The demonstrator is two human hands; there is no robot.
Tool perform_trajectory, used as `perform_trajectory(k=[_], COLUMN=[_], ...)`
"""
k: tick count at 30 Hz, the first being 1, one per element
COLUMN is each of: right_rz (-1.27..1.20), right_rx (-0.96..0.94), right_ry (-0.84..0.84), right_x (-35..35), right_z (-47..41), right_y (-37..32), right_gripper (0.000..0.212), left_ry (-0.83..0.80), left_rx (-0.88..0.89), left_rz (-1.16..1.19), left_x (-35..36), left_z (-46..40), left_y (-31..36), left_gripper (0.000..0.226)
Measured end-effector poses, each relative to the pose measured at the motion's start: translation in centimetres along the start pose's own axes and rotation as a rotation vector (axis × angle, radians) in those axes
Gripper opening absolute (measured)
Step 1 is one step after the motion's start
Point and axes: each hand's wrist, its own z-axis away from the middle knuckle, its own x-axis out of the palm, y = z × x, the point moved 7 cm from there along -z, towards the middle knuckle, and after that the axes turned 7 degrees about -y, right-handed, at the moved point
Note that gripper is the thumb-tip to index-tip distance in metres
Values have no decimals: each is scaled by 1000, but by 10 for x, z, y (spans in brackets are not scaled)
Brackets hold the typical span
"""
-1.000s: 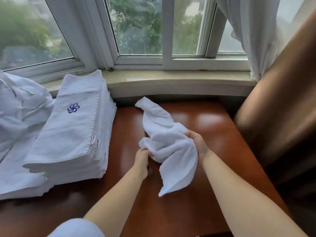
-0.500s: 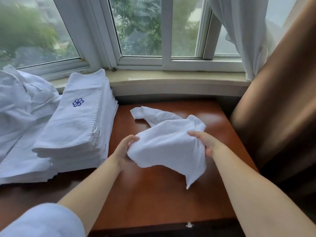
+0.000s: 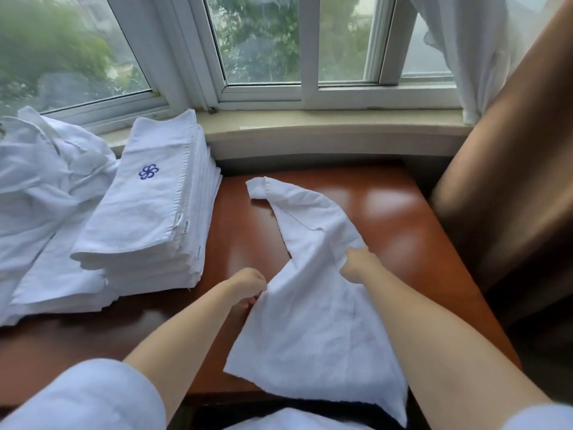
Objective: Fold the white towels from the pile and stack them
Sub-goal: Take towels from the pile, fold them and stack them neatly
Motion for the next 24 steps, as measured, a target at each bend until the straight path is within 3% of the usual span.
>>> perform_trajectory(k=[5, 8, 17, 22, 24], right_rz=[-26, -114, -3, 114, 157], right_rx=[-171, -254, -355, -198, -181], right_ry=[121, 139, 124, 127, 161], right_x=[-16, -27, -58, -55, -58], right_z=[-10, -21, -86, -129, -141], right_y=[-29, -52, -138, -148, -150], right_gripper=[44, 34, 39, 67, 68], left_ry=[9, 62, 184, 258, 240], left_rx=[90, 86, 59, 161, 210], left_rz=[11, 142, 403, 464, 469], left_x=[-9, -28, -106, -144, -151], left_z=[-19, -35, -104, -152, -168], left_y=[35, 46, 62, 88, 103], left_gripper=[20, 24, 34, 46, 49])
